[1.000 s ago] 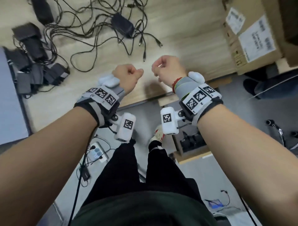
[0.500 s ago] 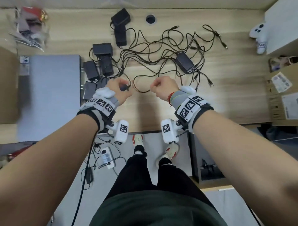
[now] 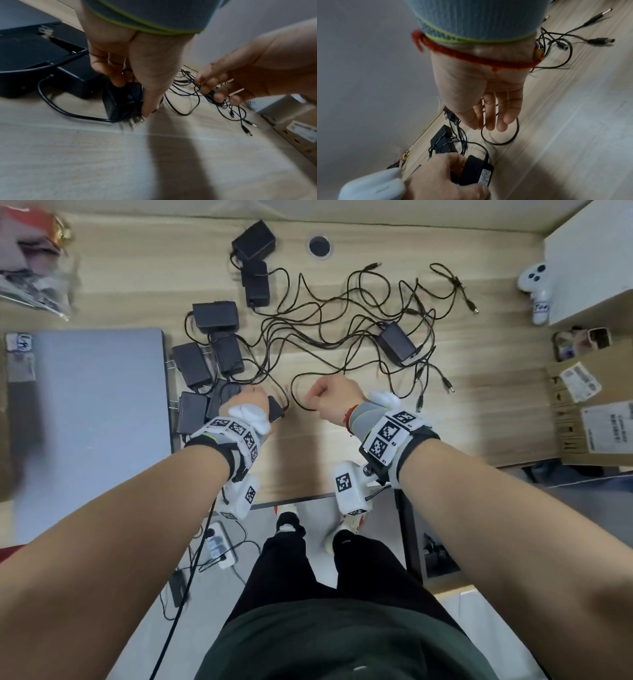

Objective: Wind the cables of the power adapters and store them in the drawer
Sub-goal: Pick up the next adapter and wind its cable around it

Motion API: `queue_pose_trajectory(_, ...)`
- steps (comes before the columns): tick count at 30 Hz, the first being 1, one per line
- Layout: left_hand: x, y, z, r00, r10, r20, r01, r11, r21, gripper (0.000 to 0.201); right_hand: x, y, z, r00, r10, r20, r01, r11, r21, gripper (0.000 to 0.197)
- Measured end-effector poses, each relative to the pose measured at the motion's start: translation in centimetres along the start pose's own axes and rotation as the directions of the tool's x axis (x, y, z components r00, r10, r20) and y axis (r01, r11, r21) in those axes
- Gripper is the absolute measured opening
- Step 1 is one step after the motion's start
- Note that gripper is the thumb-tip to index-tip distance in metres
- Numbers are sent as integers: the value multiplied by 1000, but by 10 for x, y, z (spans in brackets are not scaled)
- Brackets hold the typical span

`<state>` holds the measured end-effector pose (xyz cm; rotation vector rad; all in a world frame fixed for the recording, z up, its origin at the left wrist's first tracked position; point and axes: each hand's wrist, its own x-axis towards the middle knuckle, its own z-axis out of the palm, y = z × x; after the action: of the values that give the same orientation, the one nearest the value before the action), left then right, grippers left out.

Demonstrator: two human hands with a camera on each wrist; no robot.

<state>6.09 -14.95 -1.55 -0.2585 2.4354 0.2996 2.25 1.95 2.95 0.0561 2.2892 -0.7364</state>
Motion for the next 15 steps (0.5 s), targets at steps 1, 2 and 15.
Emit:
queue_pose_trajectory(1, -2, 3, -3, 1000, 11, 16, -11, 999, 30, 40, -1, 2, -4, 1000, 7, -2, -7, 1000, 2, 11)
queue_pose_trajectory(2, -3, 6, -7, 999, 14, 38, -16, 999, 50, 35, -2, 4, -8, 1000, 5, -2, -5, 1000, 0, 12)
queue_pose_trajectory(15, -71, 81, -106, 926, 232, -298, -329, 883, -334, 45, -36, 11, -92, 901, -422, -103, 431, 897, 101, 77)
